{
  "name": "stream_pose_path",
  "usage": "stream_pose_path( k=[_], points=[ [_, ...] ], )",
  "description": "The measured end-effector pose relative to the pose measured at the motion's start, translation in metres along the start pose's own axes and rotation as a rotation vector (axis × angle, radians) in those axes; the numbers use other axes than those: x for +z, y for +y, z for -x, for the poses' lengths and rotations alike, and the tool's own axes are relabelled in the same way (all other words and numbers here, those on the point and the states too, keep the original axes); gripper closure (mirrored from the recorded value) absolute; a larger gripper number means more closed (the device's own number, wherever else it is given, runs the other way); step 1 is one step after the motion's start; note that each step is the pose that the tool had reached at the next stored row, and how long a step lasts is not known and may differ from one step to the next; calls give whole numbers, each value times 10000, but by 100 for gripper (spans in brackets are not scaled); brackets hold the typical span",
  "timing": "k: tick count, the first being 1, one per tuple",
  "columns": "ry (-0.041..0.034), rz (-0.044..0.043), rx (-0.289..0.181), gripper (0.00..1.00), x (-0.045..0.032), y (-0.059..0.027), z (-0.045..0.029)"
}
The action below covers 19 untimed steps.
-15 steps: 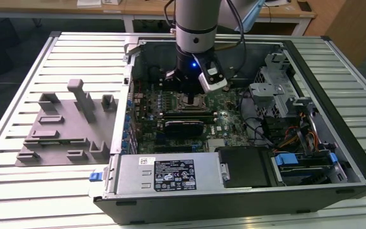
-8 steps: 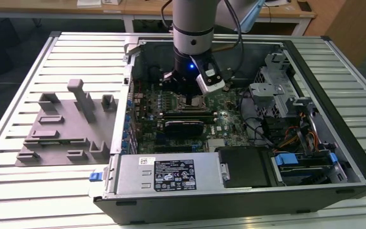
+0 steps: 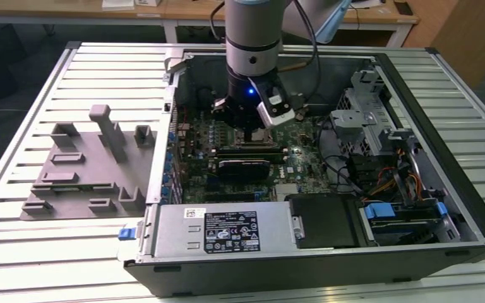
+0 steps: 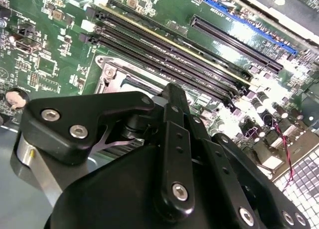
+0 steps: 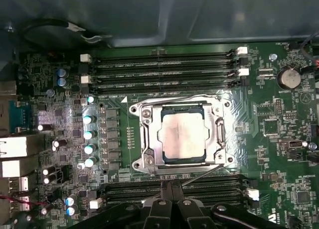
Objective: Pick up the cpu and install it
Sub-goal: 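Install the second cpu locking lever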
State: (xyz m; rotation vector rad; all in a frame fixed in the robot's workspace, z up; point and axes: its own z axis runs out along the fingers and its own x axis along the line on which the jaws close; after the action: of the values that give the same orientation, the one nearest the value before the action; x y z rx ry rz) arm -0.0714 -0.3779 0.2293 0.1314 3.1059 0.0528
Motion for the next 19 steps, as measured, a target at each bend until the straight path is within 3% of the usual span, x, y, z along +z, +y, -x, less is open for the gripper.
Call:
stream_pose_path(
  k=[19],
  points=[
    [2,-1,-45,89,50,-14,-68]
  ],
)
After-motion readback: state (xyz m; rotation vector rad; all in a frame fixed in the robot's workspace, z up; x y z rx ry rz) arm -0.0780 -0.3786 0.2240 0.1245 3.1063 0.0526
